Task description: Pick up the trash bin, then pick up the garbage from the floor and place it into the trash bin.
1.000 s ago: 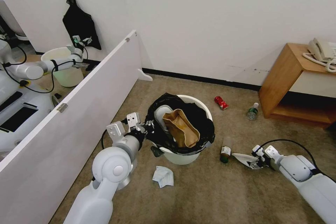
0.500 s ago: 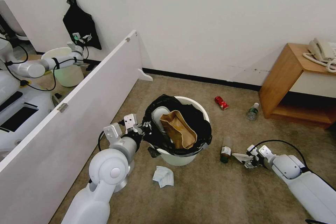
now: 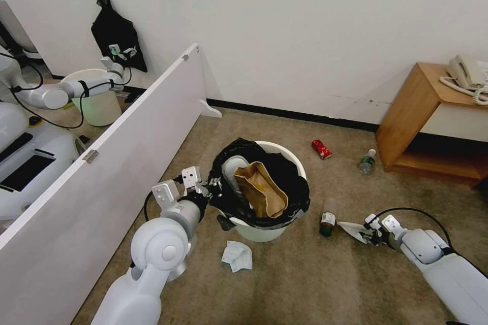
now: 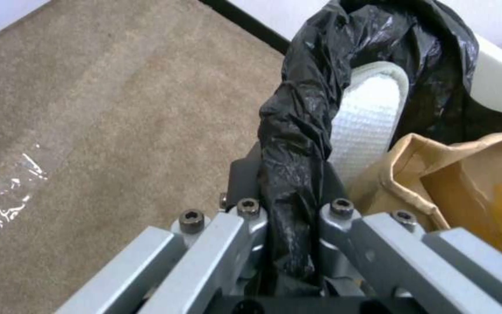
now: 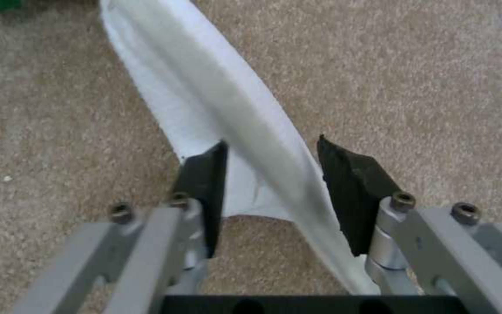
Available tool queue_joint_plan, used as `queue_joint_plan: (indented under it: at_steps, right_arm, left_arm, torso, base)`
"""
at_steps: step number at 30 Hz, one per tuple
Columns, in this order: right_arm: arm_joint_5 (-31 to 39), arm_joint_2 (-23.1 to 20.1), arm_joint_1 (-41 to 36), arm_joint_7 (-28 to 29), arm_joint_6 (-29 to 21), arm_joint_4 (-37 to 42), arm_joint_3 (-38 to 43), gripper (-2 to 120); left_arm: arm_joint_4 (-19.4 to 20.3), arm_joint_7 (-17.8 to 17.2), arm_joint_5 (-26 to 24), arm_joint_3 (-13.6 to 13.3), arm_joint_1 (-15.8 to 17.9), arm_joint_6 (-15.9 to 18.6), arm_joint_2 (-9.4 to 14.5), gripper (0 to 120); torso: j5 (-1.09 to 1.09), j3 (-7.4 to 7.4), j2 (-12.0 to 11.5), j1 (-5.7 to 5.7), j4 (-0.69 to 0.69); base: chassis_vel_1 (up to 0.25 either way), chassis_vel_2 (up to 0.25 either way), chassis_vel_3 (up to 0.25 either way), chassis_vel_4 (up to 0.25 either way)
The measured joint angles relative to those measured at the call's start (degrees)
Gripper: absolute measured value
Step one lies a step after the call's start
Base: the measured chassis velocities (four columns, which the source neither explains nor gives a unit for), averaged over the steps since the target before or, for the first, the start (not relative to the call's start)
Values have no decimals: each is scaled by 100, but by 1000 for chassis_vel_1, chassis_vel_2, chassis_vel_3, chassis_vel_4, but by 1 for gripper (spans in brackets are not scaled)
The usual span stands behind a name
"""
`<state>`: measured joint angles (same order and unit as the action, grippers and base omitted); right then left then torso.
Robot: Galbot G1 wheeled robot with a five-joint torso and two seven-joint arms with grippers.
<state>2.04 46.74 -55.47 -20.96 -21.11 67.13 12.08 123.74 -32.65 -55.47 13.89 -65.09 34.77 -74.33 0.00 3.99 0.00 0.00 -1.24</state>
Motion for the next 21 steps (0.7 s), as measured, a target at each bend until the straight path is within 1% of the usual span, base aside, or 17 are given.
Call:
queue_joint_plan:
  at_steps: [1, 2, 3, 4, 5, 6, 7, 8, 9, 21]
  right_arm:
    - [0, 0, -3, 0, 3, 0, 6, 36]
    - [0, 0, -3, 0, 3, 0, 6, 36]
    - [0, 0, -6, 0, 6, 0, 12, 26]
    - [0, 0, -6, 0, 6, 0, 12, 26]
    - [0, 1, -7, 2, 9, 0, 20, 19]
    - [0, 1, -7, 2, 9, 0, 20, 19]
    - [0, 7, -7, 6, 10, 2, 29, 13]
    - [0, 13, -5, 6, 20, 3, 29, 2]
    - [0, 27, 5, 3, 35, -14, 30, 0]
    - [-4, 72, 83, -39, 208, -204, 10, 0]
  left_arm:
    - [6, 2, 4, 1, -5, 0, 0, 5]
    - [6, 2, 4, 1, -5, 0, 0, 5]
    - [18, 5, 8, 2, -13, -1, 0, 5]
    - [18, 5, 8, 2, -13, -1, 0, 5]
    - [26, 9, 15, 6, -23, -2, 4, 5]
    - [26, 9, 15, 6, -23, -2, 4, 5]
    - [27, 15, 28, 15, -32, -3, 4, 5]
    - [28, 20, 37, 21, -36, -6, 9, 5]
    - [26, 24, 36, 21, -27, -9, 7, 5]
    - [-97, 63, 56, 1, 35, -24, -39, 5]
  torso:
    - [0, 0, 0, 0, 0]
    - [0, 0, 0, 0, 0]
    - [0, 0, 0, 0, 0]
    - [0, 0, 0, 0, 0]
    - [0, 0, 0, 0, 0]
    - [0, 0, 0, 0, 0]
    - [0, 0, 0, 0, 0]
    - [0, 0, 0, 0, 0]
    - [0, 0, 0, 0, 0]
    - [0, 0, 0, 0, -1]
  base:
    - [0, 0, 0, 0]
    - [0, 0, 0, 0]
    - [0, 0, 0, 0]
    - [0, 0, 0, 0]
    - [0, 0, 0, 0]
    - [0, 0, 0, 0]
    - [0, 0, 0, 0]
    - [0, 0, 0, 0]
    - [0, 0, 0, 0]
    - [0, 0, 0, 0]
